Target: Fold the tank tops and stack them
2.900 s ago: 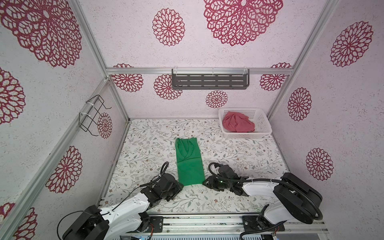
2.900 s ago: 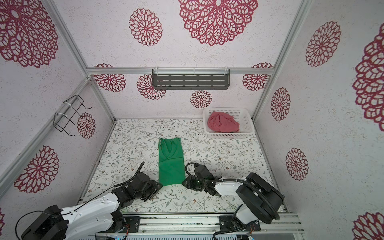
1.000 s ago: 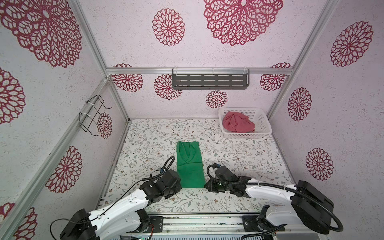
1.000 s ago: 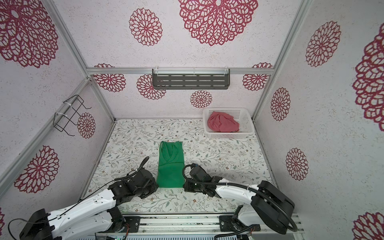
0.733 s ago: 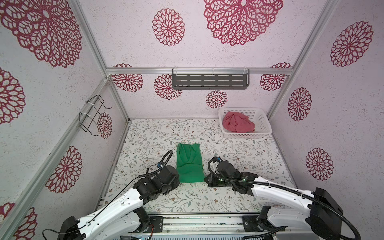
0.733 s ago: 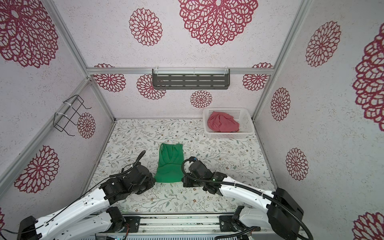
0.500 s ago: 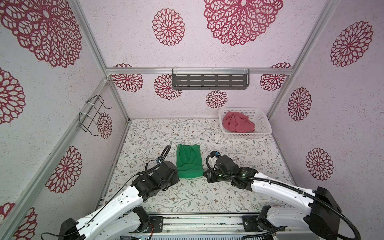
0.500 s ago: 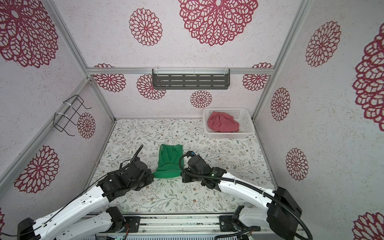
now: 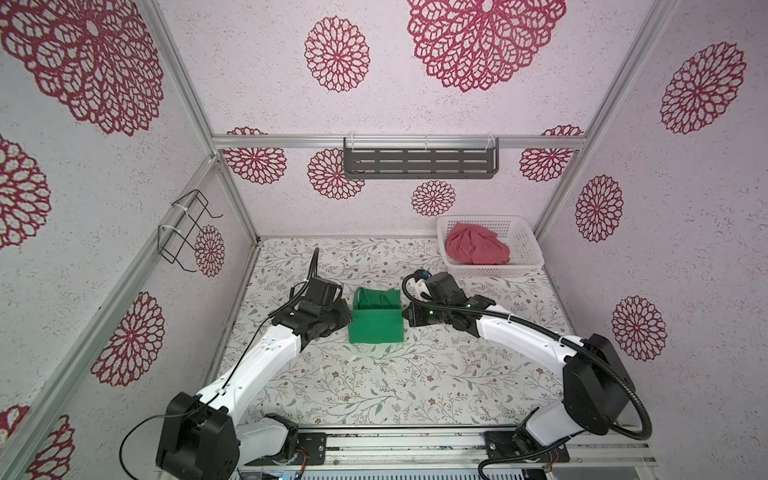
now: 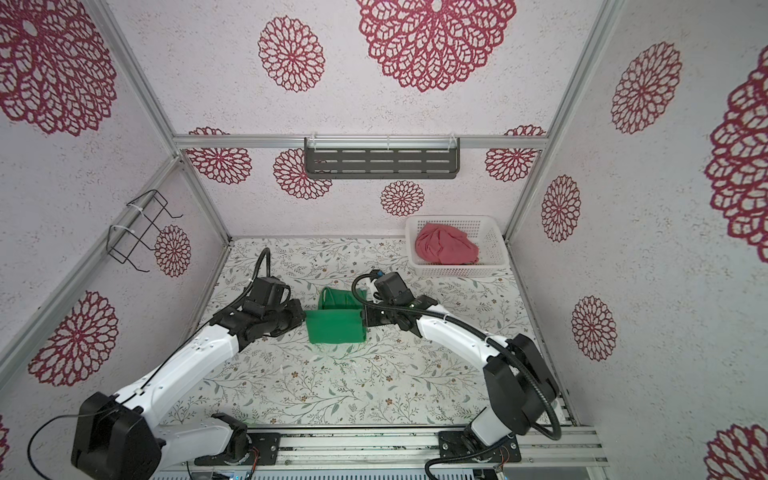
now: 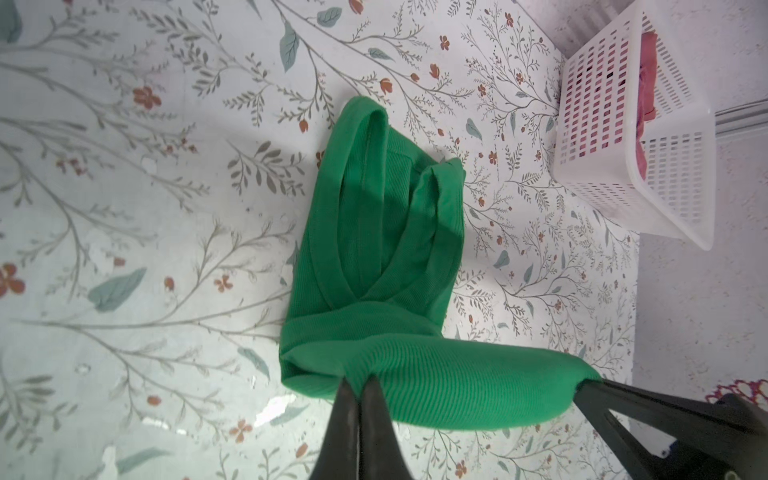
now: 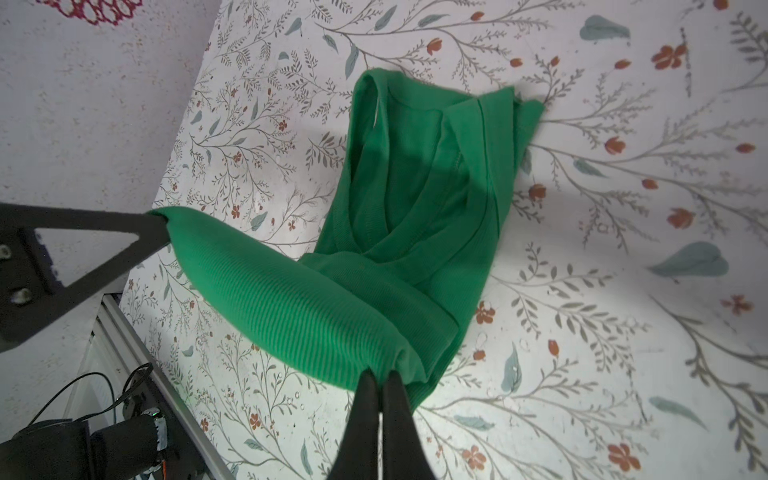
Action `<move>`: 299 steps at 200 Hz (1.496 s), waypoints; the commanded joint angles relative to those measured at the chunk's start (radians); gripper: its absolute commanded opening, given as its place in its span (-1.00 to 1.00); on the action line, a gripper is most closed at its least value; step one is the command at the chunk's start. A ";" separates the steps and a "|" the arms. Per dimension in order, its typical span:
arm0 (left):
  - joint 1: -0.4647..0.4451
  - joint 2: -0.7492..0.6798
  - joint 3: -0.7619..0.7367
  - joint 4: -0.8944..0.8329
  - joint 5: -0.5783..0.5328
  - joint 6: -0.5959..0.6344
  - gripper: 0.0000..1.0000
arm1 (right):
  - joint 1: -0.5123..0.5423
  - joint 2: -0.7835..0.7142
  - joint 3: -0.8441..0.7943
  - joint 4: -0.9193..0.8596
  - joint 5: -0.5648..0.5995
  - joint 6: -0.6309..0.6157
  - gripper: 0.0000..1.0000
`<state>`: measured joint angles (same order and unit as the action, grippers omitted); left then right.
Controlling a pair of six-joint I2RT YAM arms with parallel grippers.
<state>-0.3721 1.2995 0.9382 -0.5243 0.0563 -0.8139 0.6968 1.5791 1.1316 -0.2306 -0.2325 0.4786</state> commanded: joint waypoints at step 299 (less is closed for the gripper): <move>0.084 0.471 0.332 0.242 0.088 0.113 -0.14 | -0.131 0.304 0.303 0.134 -0.079 -0.012 -0.32</move>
<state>-0.2073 1.7554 1.3422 -0.3519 0.1642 -0.6308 0.4984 1.9587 1.5127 -0.2508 -0.2684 0.3603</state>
